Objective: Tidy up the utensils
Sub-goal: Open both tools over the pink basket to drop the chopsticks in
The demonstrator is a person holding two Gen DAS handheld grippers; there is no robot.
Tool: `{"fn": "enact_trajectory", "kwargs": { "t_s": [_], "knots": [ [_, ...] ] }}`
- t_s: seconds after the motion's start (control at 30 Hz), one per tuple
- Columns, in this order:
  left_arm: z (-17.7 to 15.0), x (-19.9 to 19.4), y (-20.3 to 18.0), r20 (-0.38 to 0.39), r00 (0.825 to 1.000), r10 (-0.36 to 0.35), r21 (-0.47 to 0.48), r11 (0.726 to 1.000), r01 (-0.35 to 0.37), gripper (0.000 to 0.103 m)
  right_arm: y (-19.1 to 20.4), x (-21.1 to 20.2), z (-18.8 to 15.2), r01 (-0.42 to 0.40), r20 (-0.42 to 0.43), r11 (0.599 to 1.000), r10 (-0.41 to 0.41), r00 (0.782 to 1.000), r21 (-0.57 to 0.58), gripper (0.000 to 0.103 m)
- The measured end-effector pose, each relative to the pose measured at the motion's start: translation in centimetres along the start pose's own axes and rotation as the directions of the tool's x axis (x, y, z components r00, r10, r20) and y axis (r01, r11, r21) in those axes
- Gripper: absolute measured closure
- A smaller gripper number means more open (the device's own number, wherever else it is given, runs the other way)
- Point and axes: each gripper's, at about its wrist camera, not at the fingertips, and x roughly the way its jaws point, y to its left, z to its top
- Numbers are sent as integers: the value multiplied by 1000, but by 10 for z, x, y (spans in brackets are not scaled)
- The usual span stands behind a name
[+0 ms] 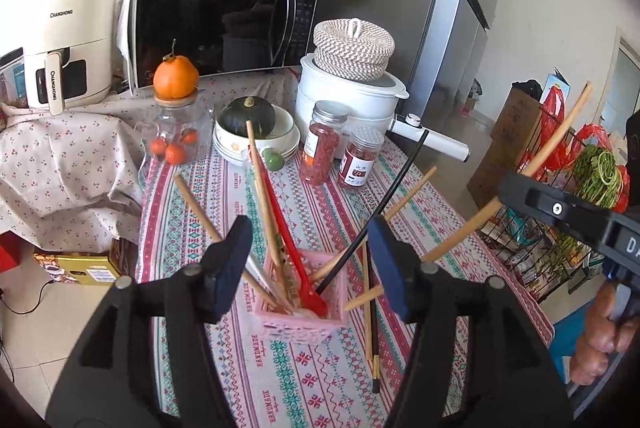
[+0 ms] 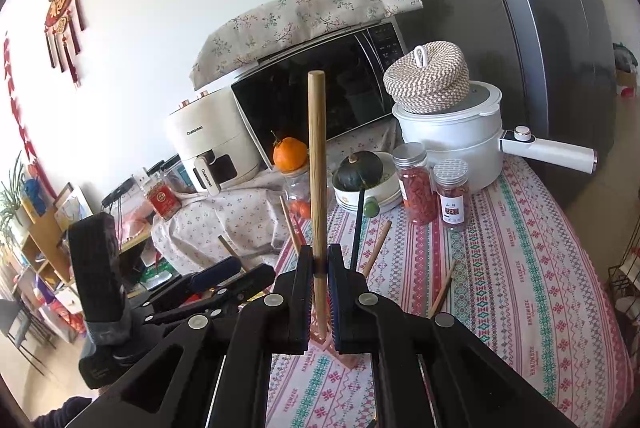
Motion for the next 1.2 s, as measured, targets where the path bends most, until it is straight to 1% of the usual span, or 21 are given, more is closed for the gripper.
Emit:
{"fn": "enact_trajectory", "kwargs": {
  "t_s": [0.1, 0.13, 0.3, 0.5, 0.6, 0.8, 0.9, 0.93, 0.97, 1.0, 1.03, 1.07, 1.1, 1.13, 1.17, 1.2],
  "knots": [
    [-7, -6, 9, -37, 999, 12, -22, 1000, -13, 27, 3, 10, 0, 1, -13, 1000, -1, 1000, 0, 96],
    [-9, -7, 12, -49, 999, 12, -32, 999, -14, 27, 3, 13, 0, 2, -16, 1000, -2, 1000, -1, 96],
    [-20, -14, 27, -83, 996, 17, -60, 998, -22, 25, 6, 32, -2, 10, -39, 1000, -10, 999, 0, 96],
    [-28, -16, 41, -113, 993, 31, -81, 996, -40, 24, 16, 52, 3, 4, -27, 1000, -5, 1000, -15, 96],
    [-30, -15, 44, -122, 992, 34, -82, 996, -44, 24, 21, 63, 4, 11, -40, 1000, -12, 999, -28, 96],
    [-34, -14, 47, -141, 989, 32, -76, 996, -43, 24, 32, 86, -1, 57, -78, 995, -63, 995, -84, 96],
    [-35, -12, 47, -155, 987, 30, -74, 996, -42, 24, 34, 95, -4, 27, -106, 996, -36, 994, -87, 95],
    [-35, -11, 47, -161, 986, 30, -73, 996, -42, 24, 33, 96, -4, 12, -113, 997, -21, 993, -76, 93],
    [-36, -11, 47, -167, 986, 29, -73, 996, -42, 24, 32, 95, -4, 2, -114, 998, -9, 993, -63, 86],
    [-36, -10, 47, -172, 985, 29, -72, 997, -42, 23, 31, 92, -3, -9, -109, 999, 4, 994, -51, 83],
    [-37, -10, 46, -174, 984, 29, -70, 997, -42, 22, 29, 87, -2, -20, -100, 999, 16, 995, -40, 76],
    [-38, -10, 45, -176, 984, 28, -66, 997, -41, 21, 27, 82, 0, -28, -88, 999, 26, 996, -31, 67],
    [-38, -10, 44, -177, 984, 28, -61, 997, -40, 20, 25, 74, 2, -34, -69, 999, 32, 997, -21, 61],
    [-38, -10, 42, -179, 983, 29, -54, 998, -39, 19, 23, 67, 3, -35, -49, 999, 34, 998, -14, 53],
    [-39, -10, 40, -181, 983, 30, -47, 998, -40, 17, 20, 58, 5, -36, -31, 999, 35, 999, -8, 50],
    [-40, -10, 38, -186, 982, 36, -41, 998, -44, 13, 17, 49, 6, -36, -16, 999, 36, 999, -3, 49]
  ]
}}
